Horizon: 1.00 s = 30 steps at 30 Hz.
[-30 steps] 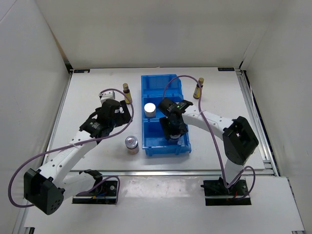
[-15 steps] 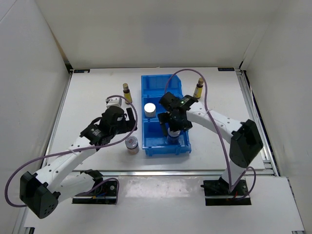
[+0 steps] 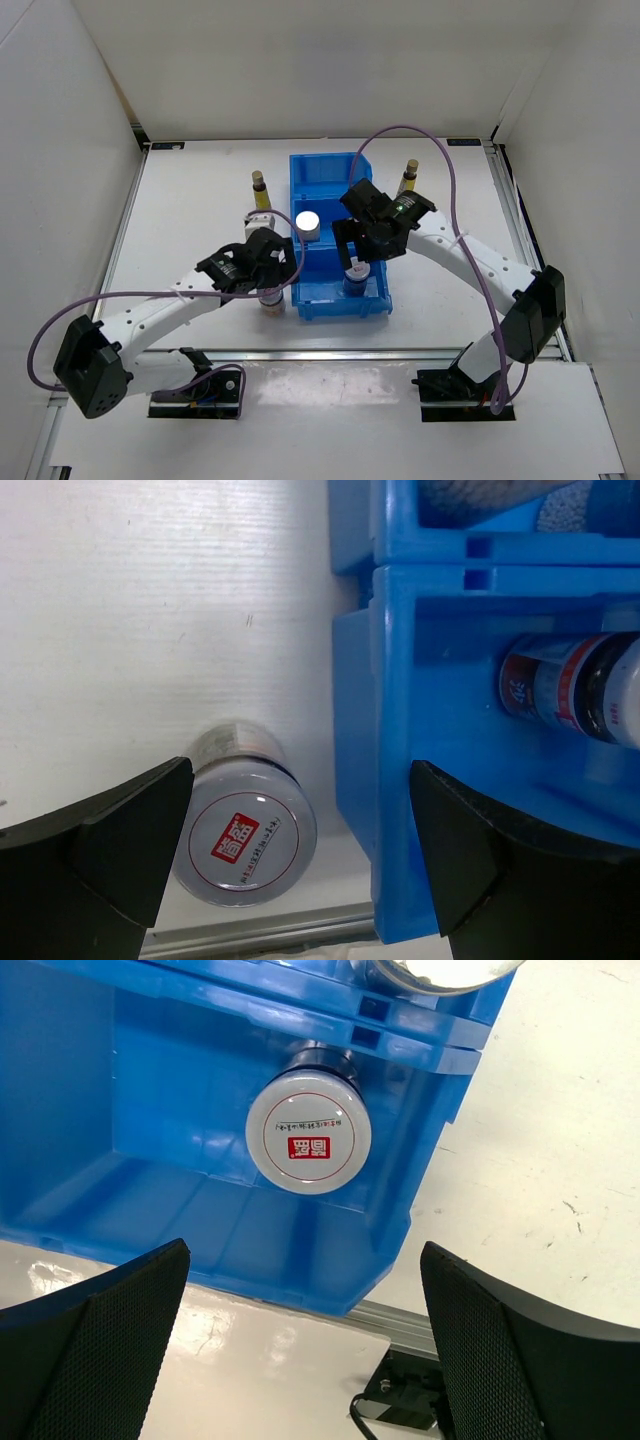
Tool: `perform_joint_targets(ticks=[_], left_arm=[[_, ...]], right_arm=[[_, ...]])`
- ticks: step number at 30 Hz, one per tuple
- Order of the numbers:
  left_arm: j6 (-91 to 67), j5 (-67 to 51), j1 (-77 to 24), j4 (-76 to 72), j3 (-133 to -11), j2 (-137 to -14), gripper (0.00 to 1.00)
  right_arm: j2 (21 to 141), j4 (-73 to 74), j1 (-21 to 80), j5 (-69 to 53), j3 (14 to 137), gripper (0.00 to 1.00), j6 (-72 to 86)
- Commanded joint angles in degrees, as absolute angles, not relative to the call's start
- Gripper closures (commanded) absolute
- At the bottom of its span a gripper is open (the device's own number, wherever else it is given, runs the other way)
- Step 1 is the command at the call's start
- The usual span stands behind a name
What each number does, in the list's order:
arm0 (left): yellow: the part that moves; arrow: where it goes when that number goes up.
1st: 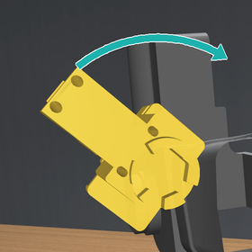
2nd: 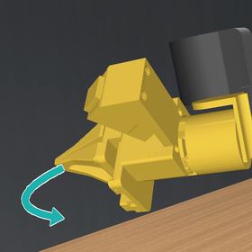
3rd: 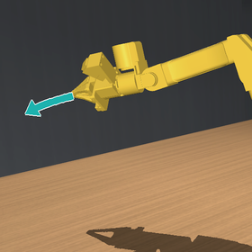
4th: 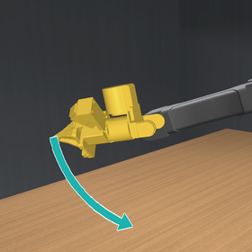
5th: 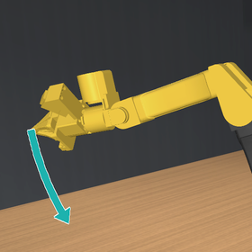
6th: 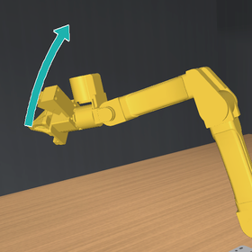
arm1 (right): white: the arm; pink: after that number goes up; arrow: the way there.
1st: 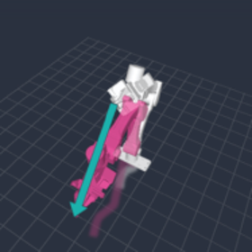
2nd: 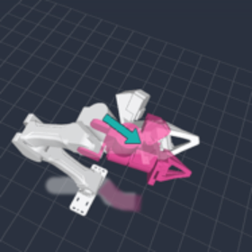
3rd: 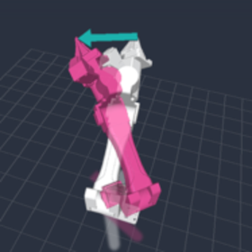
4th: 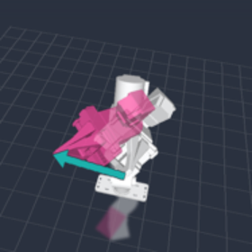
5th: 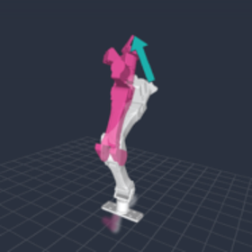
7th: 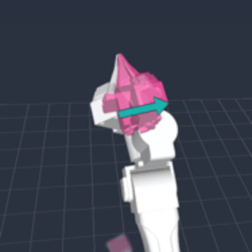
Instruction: Organize the condiment bottles
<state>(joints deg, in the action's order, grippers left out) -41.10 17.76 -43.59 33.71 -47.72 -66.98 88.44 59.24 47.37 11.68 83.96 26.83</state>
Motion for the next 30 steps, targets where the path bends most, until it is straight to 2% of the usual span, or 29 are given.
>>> perform_joint_targets(ticks=[1,9,15,30], left_arm=[[-45.2,21.0,-44.2,37.8,-48.7,-67.2,0.01],[-46.6,29.3,-45.3,42.2,-50.6,-62.9,0.01],[-49.3,29.8,-45.8,46.8,-51.1,-61.0,0.01],[-47.6,18.0,-43.1,47.4,-51.1,-71.1,0.01]], right_arm=[[87.3,60.5,47.7,12.7,85.0,0.01,27.6],[87.3,60.5,47.7,12.7,84.5,0.01,27.6],[87.3,60.5,47.7,12.7,83.4,0.01,27.6],[86.7,59.9,47.7,12.2,82.3,0.01,27.6]])
